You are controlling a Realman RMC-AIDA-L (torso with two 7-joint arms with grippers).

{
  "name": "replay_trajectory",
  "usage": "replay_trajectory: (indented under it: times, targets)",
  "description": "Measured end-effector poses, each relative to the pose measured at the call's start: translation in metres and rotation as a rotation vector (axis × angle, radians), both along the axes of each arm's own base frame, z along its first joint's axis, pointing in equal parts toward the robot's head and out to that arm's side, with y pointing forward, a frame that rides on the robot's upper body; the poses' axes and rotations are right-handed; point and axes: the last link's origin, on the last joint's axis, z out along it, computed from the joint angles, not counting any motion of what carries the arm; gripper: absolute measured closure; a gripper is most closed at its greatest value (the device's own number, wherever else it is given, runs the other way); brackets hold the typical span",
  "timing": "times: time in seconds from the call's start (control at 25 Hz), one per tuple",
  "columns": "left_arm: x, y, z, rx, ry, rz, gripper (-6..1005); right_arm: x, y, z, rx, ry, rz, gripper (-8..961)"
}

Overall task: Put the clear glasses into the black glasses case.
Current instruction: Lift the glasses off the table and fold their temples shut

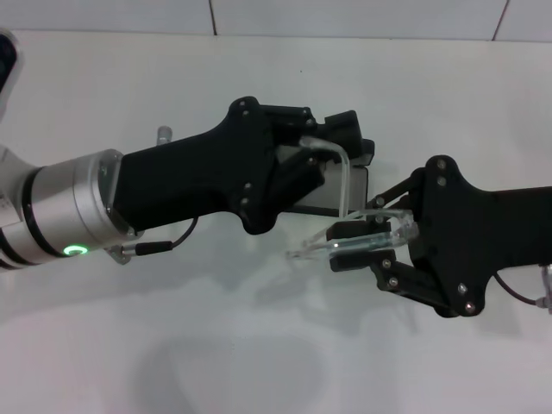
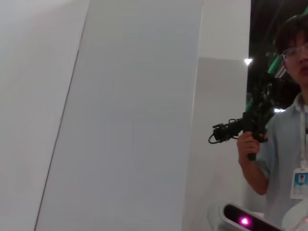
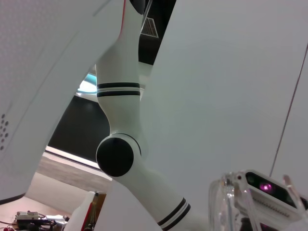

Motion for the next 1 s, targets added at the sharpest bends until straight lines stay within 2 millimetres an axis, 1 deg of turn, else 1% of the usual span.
replay_trajectory:
  times: [0.28,1.0]
  targets:
    - [0.0052,-0.0033,-0.0029,-0.013,0.009,-0.035,911,0.0,0.002,-0.0011,0.005,-0.005,-0.01,836]
    - [0.0053,-0.0033,-0.0026,-0.015,0.009,-0.035,912,-0.0003,0.0085,-0.0026,0.035,-0.014,-0.04,836]
